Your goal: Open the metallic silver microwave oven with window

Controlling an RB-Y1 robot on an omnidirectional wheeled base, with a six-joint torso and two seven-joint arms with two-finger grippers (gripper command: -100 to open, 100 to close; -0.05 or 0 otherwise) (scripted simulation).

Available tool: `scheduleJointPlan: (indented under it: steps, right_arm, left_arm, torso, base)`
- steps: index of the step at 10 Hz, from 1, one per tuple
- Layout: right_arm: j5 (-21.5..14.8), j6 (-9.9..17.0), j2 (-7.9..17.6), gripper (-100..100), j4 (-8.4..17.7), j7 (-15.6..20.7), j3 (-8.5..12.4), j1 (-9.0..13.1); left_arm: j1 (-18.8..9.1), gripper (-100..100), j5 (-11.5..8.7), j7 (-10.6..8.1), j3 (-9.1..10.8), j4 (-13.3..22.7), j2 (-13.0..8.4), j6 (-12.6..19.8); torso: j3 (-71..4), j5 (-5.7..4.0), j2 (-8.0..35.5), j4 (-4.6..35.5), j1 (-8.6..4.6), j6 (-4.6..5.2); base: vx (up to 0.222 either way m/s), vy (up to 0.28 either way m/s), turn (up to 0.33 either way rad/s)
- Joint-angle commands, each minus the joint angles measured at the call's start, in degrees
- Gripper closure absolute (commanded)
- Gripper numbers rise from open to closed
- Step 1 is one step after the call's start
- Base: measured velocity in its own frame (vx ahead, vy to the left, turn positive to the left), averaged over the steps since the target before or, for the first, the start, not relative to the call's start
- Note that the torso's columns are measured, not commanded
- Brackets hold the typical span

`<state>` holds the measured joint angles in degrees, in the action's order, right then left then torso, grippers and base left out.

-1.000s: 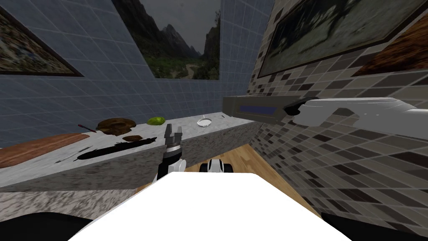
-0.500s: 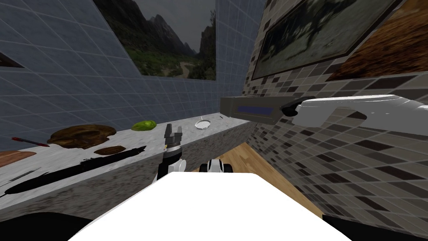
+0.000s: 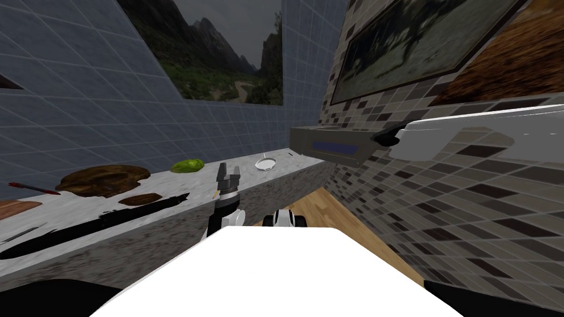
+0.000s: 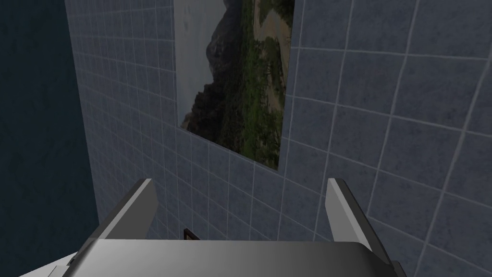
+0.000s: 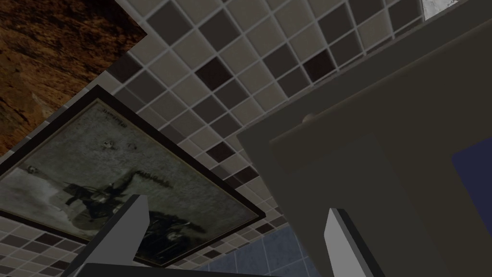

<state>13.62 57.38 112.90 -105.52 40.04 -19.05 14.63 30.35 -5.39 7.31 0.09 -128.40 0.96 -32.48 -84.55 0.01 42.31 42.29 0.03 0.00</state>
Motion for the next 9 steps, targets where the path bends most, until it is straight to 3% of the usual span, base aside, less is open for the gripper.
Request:
scheduleJointPlan:
  steps: [1, 2, 3, 4, 9]
  right_arm:
    - [2.8, 0.7, 2.7, -100, -1.8, 0.4, 0.3, 0.8]
    - [3.9, 0.9, 3.6, -100, -2.3, 0.6, 0.5, 1.2]
    - [3.2, 0.8, 2.6, -100, -1.8, 1.0, 0.7, 1.0]
    - [3.4, 0.9, 2.6, 0, -1.9, 1.1, 0.8, 1.0]
    - [3.3, 0.9, 2.6, 0, -1.9, 1.1, 0.8, 1.0]
  left_arm:
    - [0.0, 0, 0.0, 0.0, 0.0, 0.0, 0.0, 0.0]
    - [0.0, 0, 0.0, 0.0, 0.0, 0.0, 0.0, 0.0]
    - [0.0, 0, 0.0, 0.0, 0.0, 0.0, 0.0, 0.0]
    - [0.0, 0, 0.0, 0.0, 0.0, 0.0, 0.0, 0.0]
    - [0.0, 0, 0.0, 0.0, 0.0, 0.0, 0.0, 0.0]
  torso:
    - [0.0, -0.01, 0.0, 0.0, -0.03, 0.0]
    - [0.0, -0.01, 0.0, 0.0, -0.05, 0.01]
    - [0.0, -0.02, 0.0, 0.0, -0.03, -0.01]
    - [0.0, -0.01, 0.0, 0.0, -0.01, 0.0]
    - [0.0, -0.01, 0.0, 0.0, -0.03, 0.0]
  base:
    - [0.011, -0.028, -0.011]
    - [0.011, -0.023, 0.005]
    - [0.003, -0.008, 0.006]
    - [0.0, 0.0, 0.0]
    - [0.0, 0.0, 0.0]
